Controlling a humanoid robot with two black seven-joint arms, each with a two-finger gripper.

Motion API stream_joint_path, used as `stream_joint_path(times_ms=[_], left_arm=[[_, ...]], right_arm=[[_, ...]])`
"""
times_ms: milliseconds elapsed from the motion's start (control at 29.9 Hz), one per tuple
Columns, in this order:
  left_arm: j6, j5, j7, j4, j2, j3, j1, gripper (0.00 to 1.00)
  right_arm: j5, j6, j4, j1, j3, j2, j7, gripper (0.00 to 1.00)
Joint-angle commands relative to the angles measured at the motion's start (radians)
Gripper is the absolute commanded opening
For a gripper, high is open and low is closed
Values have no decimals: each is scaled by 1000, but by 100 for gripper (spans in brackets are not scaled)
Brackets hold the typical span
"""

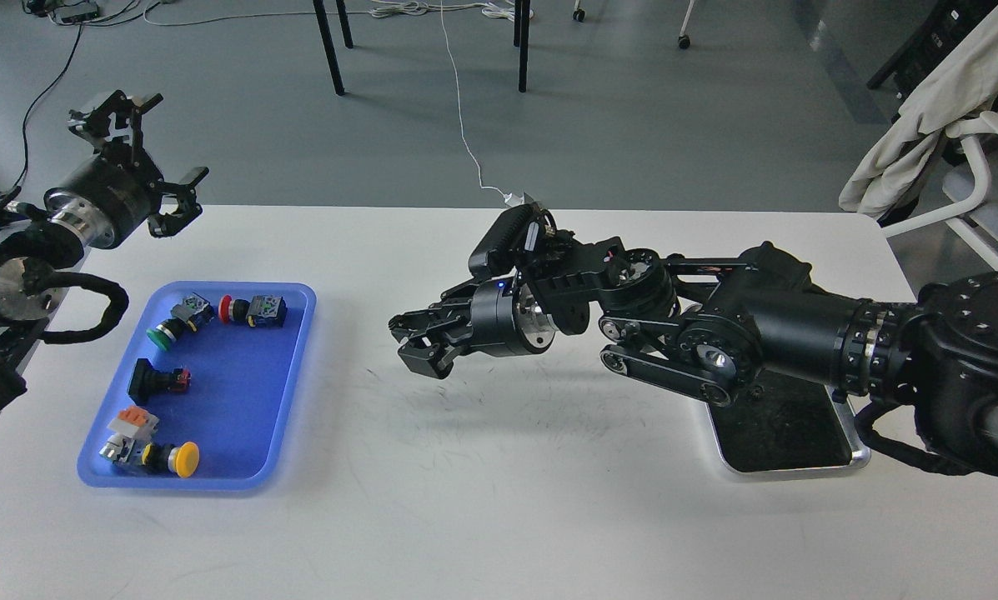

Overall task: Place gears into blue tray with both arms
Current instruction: 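Lift the black part and carry it toward the table centre, then lower the right gripper and release the black part onto the table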

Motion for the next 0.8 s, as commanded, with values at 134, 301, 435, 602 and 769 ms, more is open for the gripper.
stream_joint_path(times_ms=[134,301,435,602,769], left_arm=[[-9,0,0,-1,24,-5,0,99],[-11,0,0,-8,43,-5,0,99],[-18,0,0,-9,44,-8,-1,99],[-21,0,0,-11,55,-9,-1,99],[-24,0,0,-12,57,-9,-1,99]], right_arm=[[-14,-47,-13,-46,-45,2,4,1],[-48,-86,-68,-121,-73,2,10,1],[-51,-97,-109,-156,-73,2,10,1],[-51,-107,-166,-161,-68,2,10,1],[-50,-126,-189,-167,-63,2,9,1]])
